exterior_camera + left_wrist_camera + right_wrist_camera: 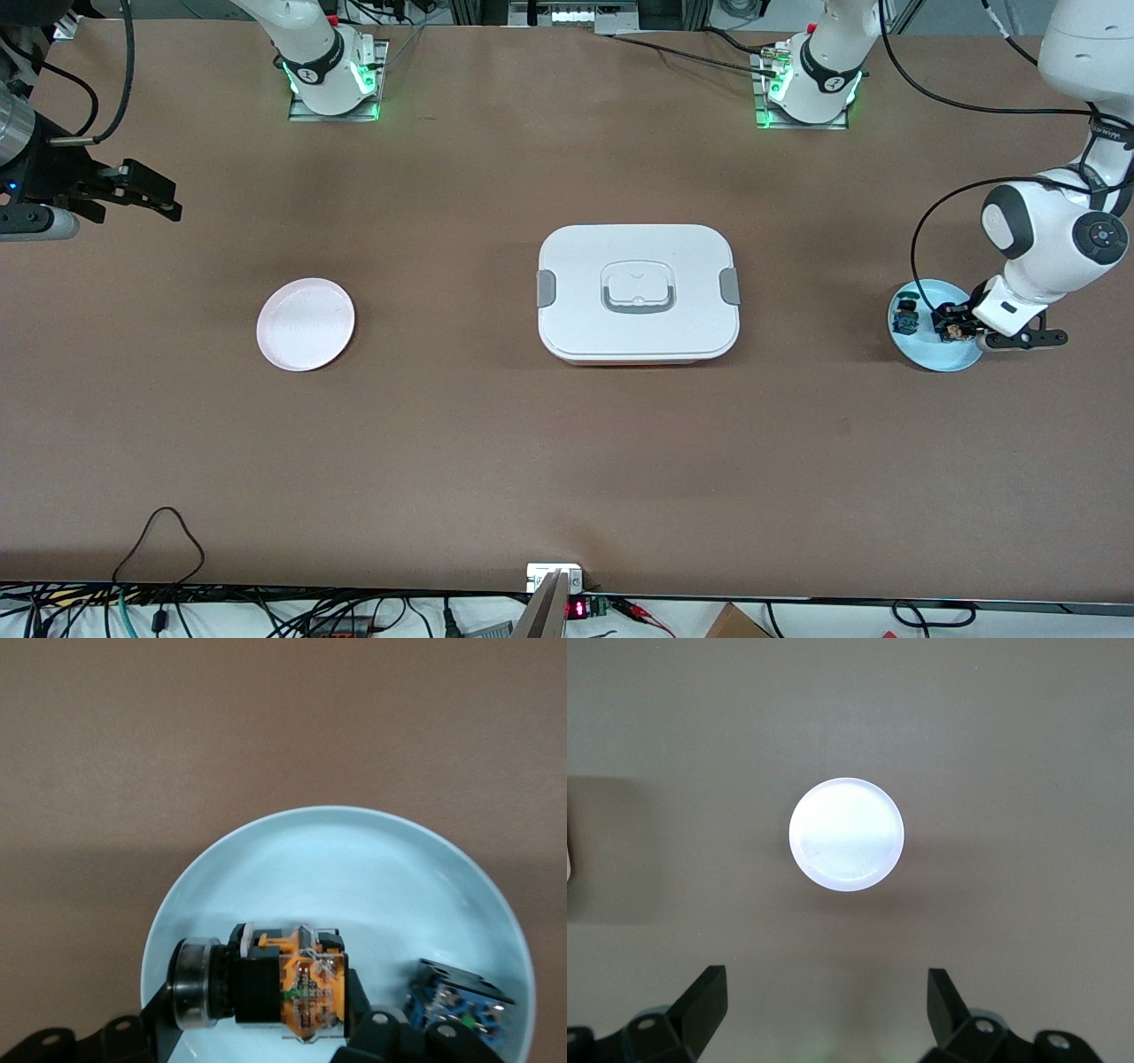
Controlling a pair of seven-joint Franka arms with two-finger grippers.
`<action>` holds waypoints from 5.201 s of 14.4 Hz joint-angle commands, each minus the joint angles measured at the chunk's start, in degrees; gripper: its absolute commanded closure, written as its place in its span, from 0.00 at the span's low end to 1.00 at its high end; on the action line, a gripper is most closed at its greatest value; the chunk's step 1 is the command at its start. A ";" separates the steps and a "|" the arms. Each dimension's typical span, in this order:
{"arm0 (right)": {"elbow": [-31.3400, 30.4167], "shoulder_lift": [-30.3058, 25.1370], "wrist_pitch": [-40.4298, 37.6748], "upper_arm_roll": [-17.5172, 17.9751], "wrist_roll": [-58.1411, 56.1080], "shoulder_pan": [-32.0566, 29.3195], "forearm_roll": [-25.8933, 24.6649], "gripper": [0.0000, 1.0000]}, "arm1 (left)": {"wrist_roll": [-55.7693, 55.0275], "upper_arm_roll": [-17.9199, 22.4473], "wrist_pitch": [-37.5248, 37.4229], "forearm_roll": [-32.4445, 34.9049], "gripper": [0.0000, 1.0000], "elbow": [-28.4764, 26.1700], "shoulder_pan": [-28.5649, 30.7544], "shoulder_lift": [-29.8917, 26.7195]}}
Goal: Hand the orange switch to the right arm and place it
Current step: 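Grasp the orange switch with the left gripper, then lift the switch with the left gripper while the right gripper reaches over, then bring the switch to the right gripper and close the right gripper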
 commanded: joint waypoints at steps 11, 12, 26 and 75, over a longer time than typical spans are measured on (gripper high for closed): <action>0.72 0.68 0.04 0.17 0.67 -0.43 -0.56 0.00 | 3.75 -7.97 -46.91 -1.14 0.90 17.40 0.17 -3.78; 0.72 0.94 -0.65 0.08 0.84 -0.52 -0.30 0.00 | 3.92 -9.81 -47.53 -1.32 0.92 17.48 0.61 -3.78; 0.63 1.38 -0.75 -0.19 -0.04 -0.61 9.08 0.00 | 85.61 -15.80 -49.20 -49.18 0.97 17.31 0.00 -0.10; -10.18 21.33 8.48 0.25 -35.11 17.85 97.43 0.91 | 121.70 -30.13 -27.49 -120.06 1.00 25.31 -26.46 5.36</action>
